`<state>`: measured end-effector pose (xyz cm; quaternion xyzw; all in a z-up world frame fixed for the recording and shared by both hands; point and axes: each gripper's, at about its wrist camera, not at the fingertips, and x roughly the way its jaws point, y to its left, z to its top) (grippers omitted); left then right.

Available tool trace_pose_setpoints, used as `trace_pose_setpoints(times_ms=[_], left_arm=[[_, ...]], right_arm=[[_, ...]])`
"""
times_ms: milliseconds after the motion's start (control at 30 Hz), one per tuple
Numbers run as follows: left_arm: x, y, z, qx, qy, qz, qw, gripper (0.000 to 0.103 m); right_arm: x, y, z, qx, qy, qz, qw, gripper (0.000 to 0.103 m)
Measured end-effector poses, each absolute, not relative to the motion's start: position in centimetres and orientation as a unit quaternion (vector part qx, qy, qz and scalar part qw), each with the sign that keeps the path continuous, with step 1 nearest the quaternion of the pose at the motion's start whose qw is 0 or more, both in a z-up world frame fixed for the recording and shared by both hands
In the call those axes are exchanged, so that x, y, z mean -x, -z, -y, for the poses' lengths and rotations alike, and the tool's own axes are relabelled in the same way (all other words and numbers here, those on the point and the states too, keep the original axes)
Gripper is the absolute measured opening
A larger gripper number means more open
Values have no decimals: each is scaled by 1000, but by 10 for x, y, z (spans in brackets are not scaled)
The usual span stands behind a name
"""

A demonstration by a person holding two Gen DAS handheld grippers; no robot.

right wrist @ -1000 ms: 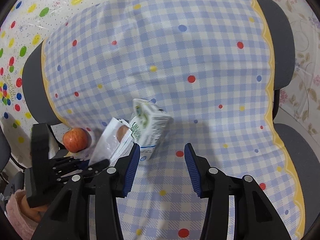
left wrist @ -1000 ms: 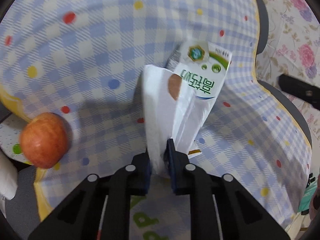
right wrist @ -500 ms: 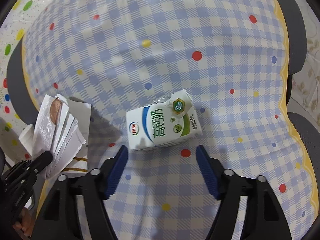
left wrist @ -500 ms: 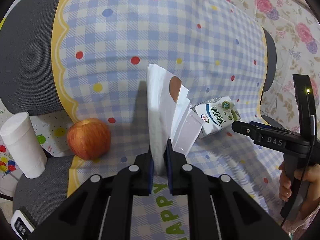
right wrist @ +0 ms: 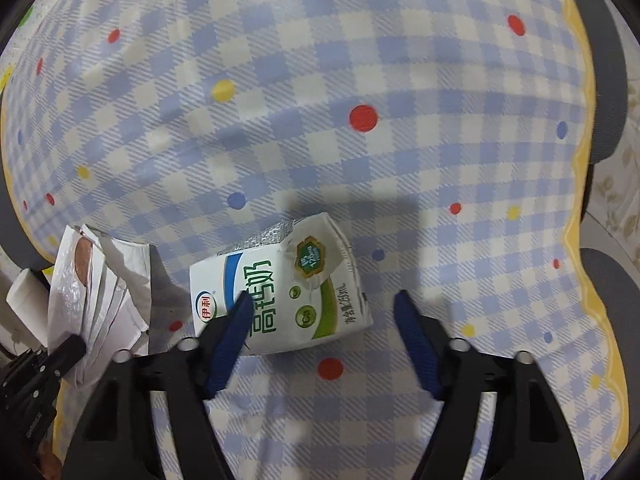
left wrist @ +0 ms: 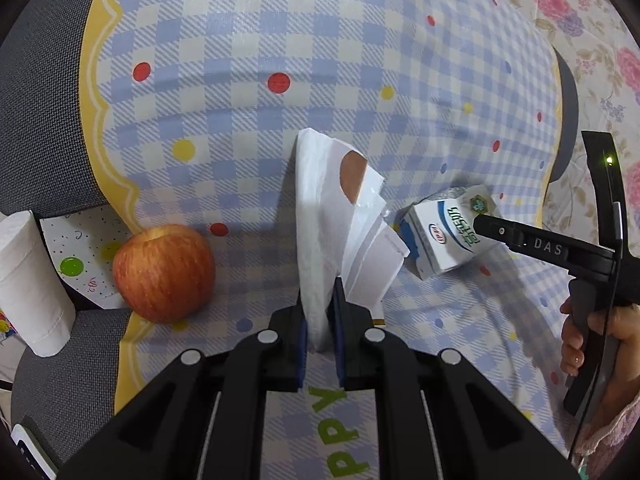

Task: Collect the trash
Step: 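Grasp the white milk carton with the right tool and lift it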

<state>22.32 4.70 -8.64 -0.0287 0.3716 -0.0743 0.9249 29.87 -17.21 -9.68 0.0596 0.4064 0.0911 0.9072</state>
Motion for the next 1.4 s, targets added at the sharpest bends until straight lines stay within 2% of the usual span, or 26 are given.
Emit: trace_pose_setpoints(times_ms=[33,100,333,467,500,533,633,767,967,1267,1400], left_arm=[[-223,87,-47,30,73,-372,925,9],[-222,86,-48,31,71,-371,925,9],[-209,78,-54,34,62,-365,928,9],[-198,72,-59,34,50,-359,931,9],[-195,71,-59,33,48,-359,932,9],[-193,71,-60,33,46,-359,932,9],[-188,72,-60,32,44,-360,931,9],[-189,76,-59,37,44,-363,930,9],[-198,85,-56,36,44,-372,926,9],[-204,97,-61,40,37,-383,922,9],[-199,94,-63,42,39,-382,922,9]], right_arm=[[-299,99,170,-63,-96,-415,903,48],[-296,101,168,-71,-113,-422,897,45],[-248,100,132,-63,-223,-449,863,46],[-223,90,117,-43,-260,-438,859,47],[-220,87,117,-32,-252,-430,867,53],[-220,86,121,-23,-243,-422,873,64],[-223,81,133,-1,-212,-399,892,79],[-233,86,148,14,-209,-383,900,87],[-266,97,145,16,-244,-391,887,88],[-282,106,127,74,-272,-410,867,87],[-265,105,120,90,-283,-409,863,73]])
